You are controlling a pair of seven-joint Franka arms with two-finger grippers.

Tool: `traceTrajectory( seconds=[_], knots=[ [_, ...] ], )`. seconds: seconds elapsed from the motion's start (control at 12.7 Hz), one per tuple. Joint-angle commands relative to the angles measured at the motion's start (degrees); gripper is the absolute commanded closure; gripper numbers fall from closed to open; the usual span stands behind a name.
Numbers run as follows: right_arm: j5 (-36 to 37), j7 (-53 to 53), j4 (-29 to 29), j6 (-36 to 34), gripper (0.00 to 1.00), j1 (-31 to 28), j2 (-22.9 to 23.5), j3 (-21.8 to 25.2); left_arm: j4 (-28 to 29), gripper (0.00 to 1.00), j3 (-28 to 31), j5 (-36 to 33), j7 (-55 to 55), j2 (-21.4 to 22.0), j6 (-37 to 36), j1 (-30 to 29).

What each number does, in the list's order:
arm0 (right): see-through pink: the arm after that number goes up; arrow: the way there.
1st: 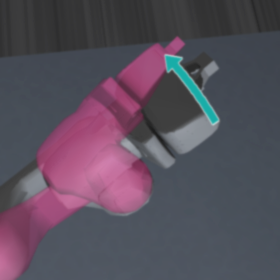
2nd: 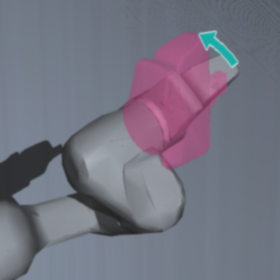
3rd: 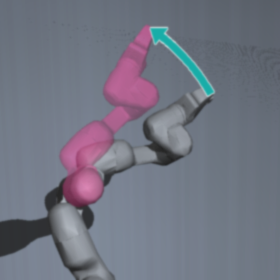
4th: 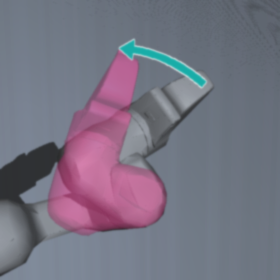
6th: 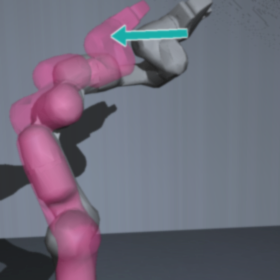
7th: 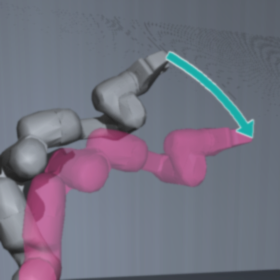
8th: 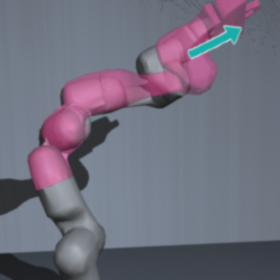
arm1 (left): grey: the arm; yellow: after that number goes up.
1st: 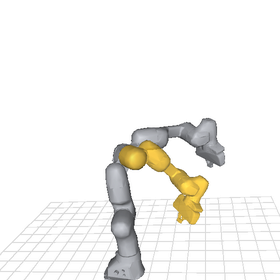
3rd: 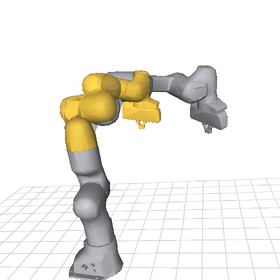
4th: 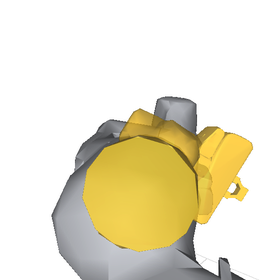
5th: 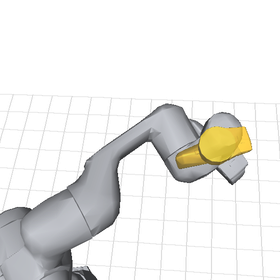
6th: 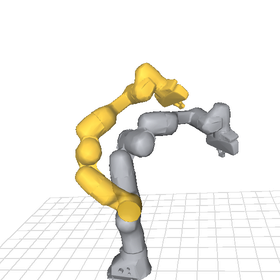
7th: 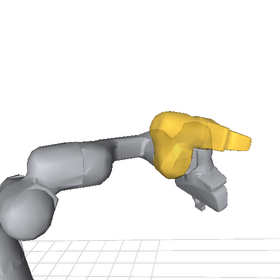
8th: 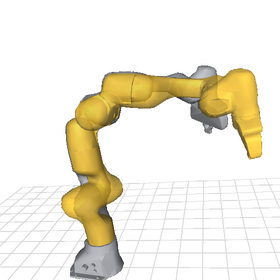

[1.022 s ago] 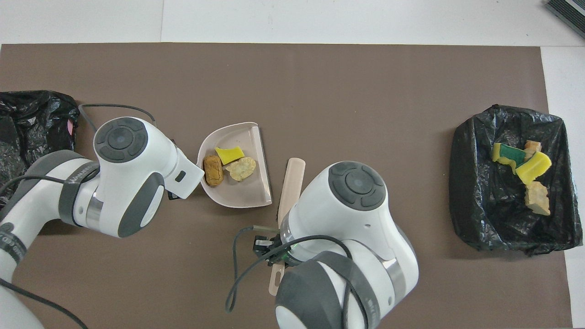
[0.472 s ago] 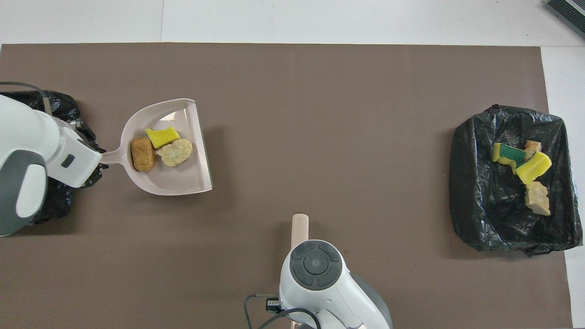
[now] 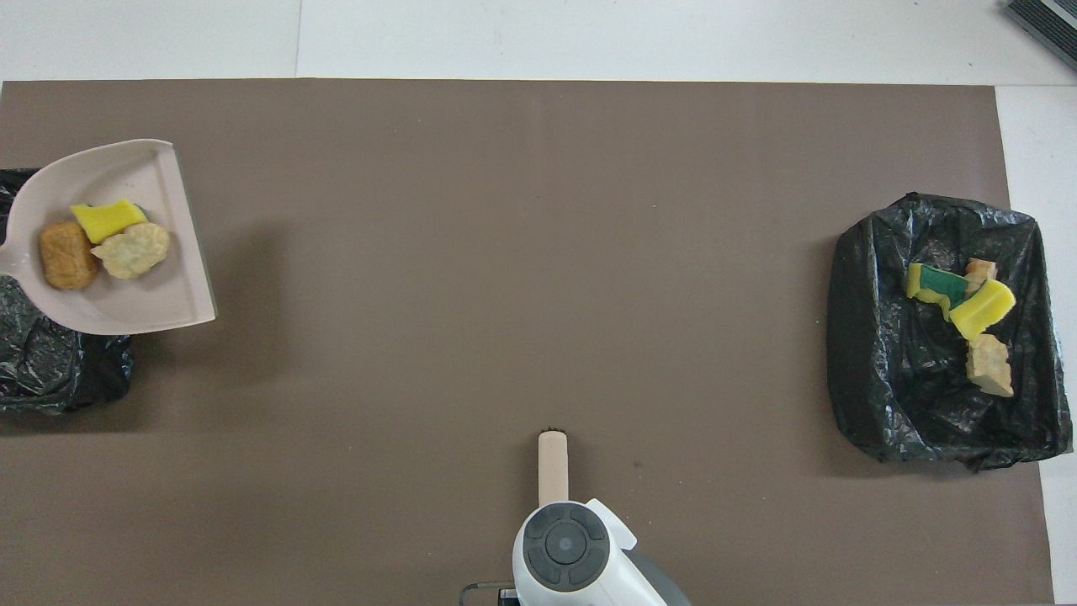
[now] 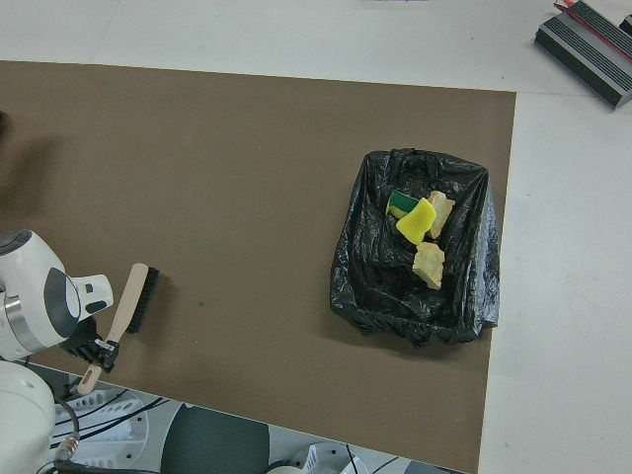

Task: Sweep and dump trash in bin
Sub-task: 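Carry the loaded dustpan to the black bin with the left gripper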

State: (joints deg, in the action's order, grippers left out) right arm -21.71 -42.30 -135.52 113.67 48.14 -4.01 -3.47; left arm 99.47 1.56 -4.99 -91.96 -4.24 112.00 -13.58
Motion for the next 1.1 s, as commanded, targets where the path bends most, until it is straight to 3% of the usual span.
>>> traceTrajectory(
  seconds=[0.0, 0.24, 0.31, 0.47, 0.71, 1.02],
  knots=[
    [0.2, 1.3, -4.0, 3.6, 1.0, -0.1, -2.1, 0.0, -11.6, 1.0, -0.9, 0.7, -9.7, -6.9, -5.6, -6.9],
    [0.1, 3.1, -4.4, 5.2, 0.99, -0.3, -1.9, 0.0, -18.4, 1.0, -0.9, -3.5, -19.4, -11.6, -4.5, -11.6],
    [0.2, 3.7, -4.3, 5.2, 0.78, -0.4, -1.8, 0.0, -18.4, 1.0, -0.9, -6.7, -19.7, -11.7, -3.0, -11.6],
    [0.3, 4.5, -3.8, 5.0, 0.0, -0.4, -1.5, 0.0, -18.1, 1.0, -0.7, -13.3, -19.8, -12.3, -0.1, -11.6],
    [1.2, 4.4, -0.2, 5.1, 0.0, -2.4, -1.0, 0.6, -16.0, 1.0, -0.6, -22.1, -16.4, -11.9, 3.2, -9.8],
    [11.2, 4.3, 2.9, 7.6, 0.0, -10.1, -2.0, 0.8, -14.3, 1.0, -0.6, -31.4, -12.3, -11.3, 2.5, -8.2]
  ],
)
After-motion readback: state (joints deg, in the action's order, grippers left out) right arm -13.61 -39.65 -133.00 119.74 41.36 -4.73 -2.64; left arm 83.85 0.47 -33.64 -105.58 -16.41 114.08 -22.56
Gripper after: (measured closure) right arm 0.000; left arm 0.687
